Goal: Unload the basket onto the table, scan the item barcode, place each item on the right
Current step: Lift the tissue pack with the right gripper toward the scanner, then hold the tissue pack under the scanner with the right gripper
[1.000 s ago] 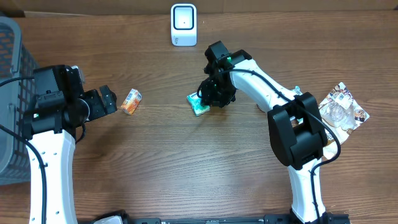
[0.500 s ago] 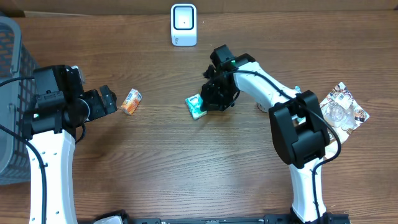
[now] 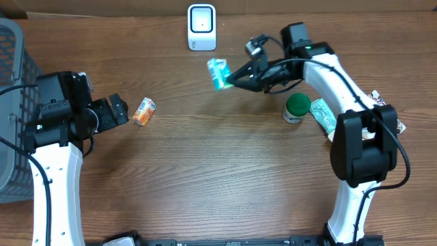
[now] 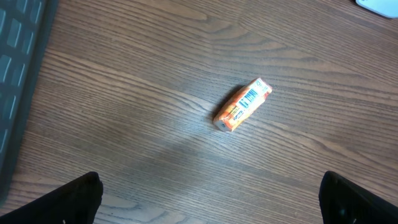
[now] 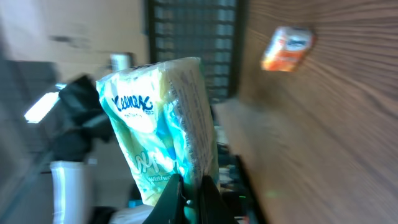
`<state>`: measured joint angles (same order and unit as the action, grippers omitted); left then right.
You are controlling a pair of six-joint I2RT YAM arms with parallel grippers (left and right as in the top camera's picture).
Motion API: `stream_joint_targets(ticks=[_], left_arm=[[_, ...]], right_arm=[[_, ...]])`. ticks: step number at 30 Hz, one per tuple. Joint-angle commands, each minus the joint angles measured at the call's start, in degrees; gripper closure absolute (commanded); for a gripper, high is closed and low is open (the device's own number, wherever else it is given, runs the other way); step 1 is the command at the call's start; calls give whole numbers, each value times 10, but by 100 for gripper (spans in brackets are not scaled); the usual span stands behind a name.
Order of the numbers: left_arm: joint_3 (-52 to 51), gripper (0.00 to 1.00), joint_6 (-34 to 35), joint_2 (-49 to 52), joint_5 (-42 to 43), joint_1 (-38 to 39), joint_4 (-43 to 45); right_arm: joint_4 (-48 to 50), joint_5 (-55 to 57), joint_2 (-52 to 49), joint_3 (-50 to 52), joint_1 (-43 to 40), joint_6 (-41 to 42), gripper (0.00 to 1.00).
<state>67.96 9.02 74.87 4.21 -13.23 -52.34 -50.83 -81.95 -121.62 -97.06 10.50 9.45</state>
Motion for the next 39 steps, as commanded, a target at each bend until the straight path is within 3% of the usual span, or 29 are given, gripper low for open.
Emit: stream_joint_targets(ticks=[1, 9, 19, 25, 30, 35, 39], left_arm=[[12, 0, 4, -9, -4, 0, 1], [12, 0, 4, -9, -4, 0, 1], [12, 0, 4, -9, -4, 0, 1], [12, 0, 4, -9, -4, 0, 1], [12, 1, 4, -9, -4, 0, 1], [12, 0, 4, -9, -4, 0, 1], [12, 1, 4, -9, -4, 0, 1]], right_arm=[[2, -80, 15, -5, -13, 30, 96], [2, -80, 15, -5, -27, 112, 96], [26, -58, 15, -5, -26, 100, 96], [-19, 246, 15, -5, 0, 110, 96], [-50, 399, 15, -31, 29, 132, 96], [-142, 682, 15, -158, 74, 163, 96], [-154, 860, 15, -258, 117, 162, 96]])
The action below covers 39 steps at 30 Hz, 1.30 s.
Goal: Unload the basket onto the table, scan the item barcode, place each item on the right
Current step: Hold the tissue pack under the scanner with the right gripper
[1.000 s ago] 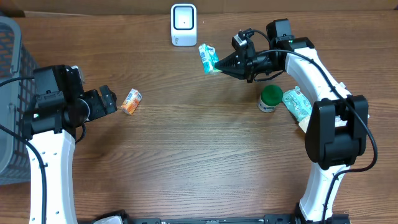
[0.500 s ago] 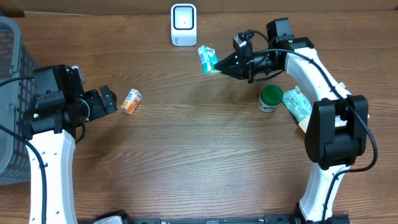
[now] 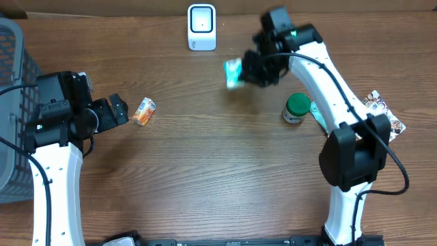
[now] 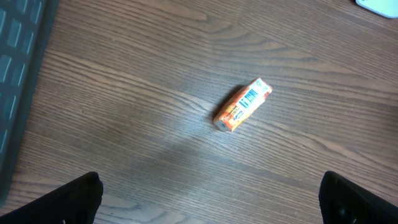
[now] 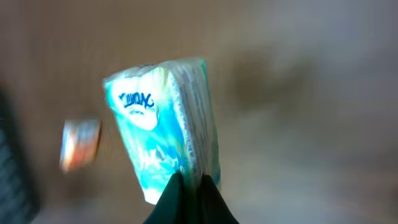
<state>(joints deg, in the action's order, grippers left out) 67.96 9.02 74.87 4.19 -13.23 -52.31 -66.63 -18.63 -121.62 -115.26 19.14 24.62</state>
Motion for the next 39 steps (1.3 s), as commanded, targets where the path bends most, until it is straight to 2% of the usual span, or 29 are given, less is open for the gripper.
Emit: stream_joint_targets(ticks=[1, 5, 8, 16, 22, 25, 27, 39], left_arm=[[12, 0, 4, -9, -3, 0, 1], [12, 0, 4, -9, -3, 0, 1], [12, 0, 4, -9, -3, 0, 1], [12, 0, 4, -9, -3, 0, 1], [12, 0, 4, -9, -3, 0, 1], [12, 1, 4, -9, -3, 0, 1], [12, 0, 4, -9, -3, 0, 1], [12, 0, 4, -9, -3, 0, 1]], right_arm=[[29, 287, 15, -96, 46, 2, 96], [155, 454, 10, -99, 87, -86, 96], [250, 501, -6, -96, 110, -181, 96], [494, 546, -107, -96, 144, -446, 96], [616, 557, -198, -96, 145, -632, 96], [658, 587, -230, -96, 146, -695, 96], [664, 594, -245, -96, 147, -729, 96], [664, 592, -249, -96, 152, -729, 96]])
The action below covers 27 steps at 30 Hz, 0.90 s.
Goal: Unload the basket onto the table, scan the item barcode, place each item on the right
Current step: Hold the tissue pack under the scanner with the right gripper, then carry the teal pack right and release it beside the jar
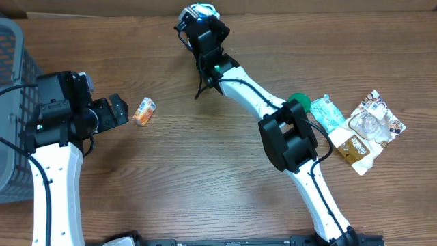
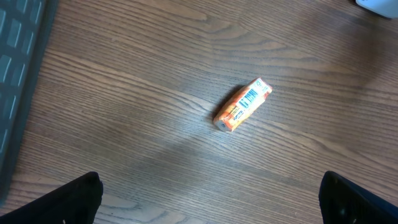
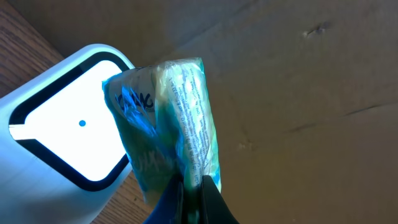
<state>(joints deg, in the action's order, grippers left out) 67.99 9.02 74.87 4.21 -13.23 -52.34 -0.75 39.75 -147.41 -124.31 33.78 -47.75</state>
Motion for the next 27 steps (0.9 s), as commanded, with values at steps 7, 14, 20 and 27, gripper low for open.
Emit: stream_joint_targets(ticks=[7, 14, 20, 27], left_arm=[[12, 0, 4, -9, -4, 0, 1], [12, 0, 4, -9, -4, 0, 1], [12, 0, 4, -9, -4, 0, 1], [12, 0, 4, -9, -4, 0, 1]], right_arm=[[5, 1, 17, -6, 25, 0, 96], [-106, -63, 97, -6, 37, 164, 96], [-339, -244, 219, -6, 21, 405, 96], [-603, -323, 326, -6, -54, 663, 96]])
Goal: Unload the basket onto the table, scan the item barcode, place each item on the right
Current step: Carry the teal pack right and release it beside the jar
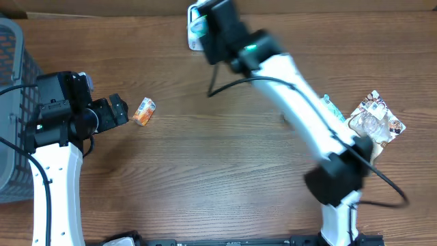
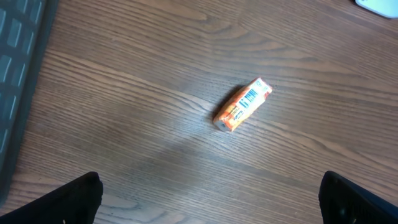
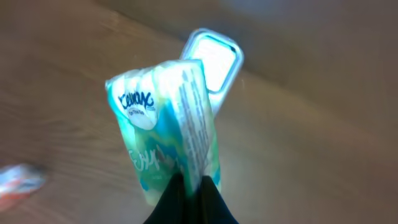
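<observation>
My right gripper (image 3: 189, 193) is shut on the lower edge of a teal and white Kleenex tissue pack (image 3: 168, 130). It holds the pack upright in the air. Beyond the pack stands the white barcode scanner (image 3: 214, 59), its window turned toward the pack. In the overhead view the blurred right arm covers most of the scanner (image 1: 191, 34), and the pack (image 1: 198, 26) shows over it. An orange packet (image 2: 244, 104) lies barcode up on the table. My left gripper (image 2: 211, 208) hangs open, short of that packet.
A grey wire basket (image 1: 10, 102) stands at the table's left edge. At the right lie a teal packet (image 1: 331, 108) and snack wrappers (image 1: 374, 117). The table (image 1: 205, 178) is brown wood.
The tissue pack was close against the scanner's window. Now it sits farther off, and the scanner looks small behind it. The right arm's pose has changed. The left arm and orange packet are unmoved.
My right gripper held the tissue pack in the air to the right of the scanner. Then it held the pack a little farther right and turned. Then the pack was right at the scanner's window, and now it is some way back. The left gripper stayed open throughout.
</observation>
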`<state>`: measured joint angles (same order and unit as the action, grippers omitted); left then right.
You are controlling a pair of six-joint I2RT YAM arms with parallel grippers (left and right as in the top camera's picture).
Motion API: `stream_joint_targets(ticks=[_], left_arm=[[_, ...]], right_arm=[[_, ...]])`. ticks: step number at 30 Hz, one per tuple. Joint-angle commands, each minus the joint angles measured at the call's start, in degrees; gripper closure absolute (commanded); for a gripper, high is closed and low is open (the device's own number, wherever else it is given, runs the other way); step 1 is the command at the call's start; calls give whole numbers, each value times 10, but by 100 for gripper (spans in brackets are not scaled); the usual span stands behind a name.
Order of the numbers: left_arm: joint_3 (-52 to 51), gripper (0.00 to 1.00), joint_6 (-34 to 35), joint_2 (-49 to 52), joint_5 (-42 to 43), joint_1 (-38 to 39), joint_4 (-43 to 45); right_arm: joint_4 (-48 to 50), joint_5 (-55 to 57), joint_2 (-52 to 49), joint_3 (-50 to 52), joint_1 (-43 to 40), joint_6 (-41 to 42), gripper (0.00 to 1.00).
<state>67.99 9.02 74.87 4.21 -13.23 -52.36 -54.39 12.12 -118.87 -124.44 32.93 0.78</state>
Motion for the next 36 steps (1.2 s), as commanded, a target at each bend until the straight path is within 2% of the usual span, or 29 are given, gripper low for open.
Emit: stream_joint_targets(ticks=[1, 5, 9, 15, 21, 22, 25, 29, 36], left_arm=[[12, 0, 4, -9, -4, 0, 1], [12, 1, 4, -9, -4, 0, 1], [12, 1, 4, -9, -4, 0, 1], [12, 0, 4, -9, -4, 0, 1], [12, 0, 4, -9, -4, 0, 1], [12, 0, 4, -9, -4, 0, 1], [12, 1, 4, -9, -4, 0, 1], [12, 0, 4, -9, -4, 0, 1], [12, 1, 4, -9, -4, 0, 1]], right_arm=[[-103, -47, 49, -5, -64, 217, 96], [-238, -56, 57, -4, -158, 344, 96], [-302, -99, 47, 33, -267, 348, 96], [-279, -99, 47, 161, -371, 335, 96], [-243, -99, 47, 266, -402, 318, 96], [-238, -99, 47, 275, -402, 313, 91], [-229, -100, 47, 281, -402, 277, 51], [-243, -134, 48, 241, -402, 230, 45], [-283, -260, 55, 77, -373, 158, 42]])
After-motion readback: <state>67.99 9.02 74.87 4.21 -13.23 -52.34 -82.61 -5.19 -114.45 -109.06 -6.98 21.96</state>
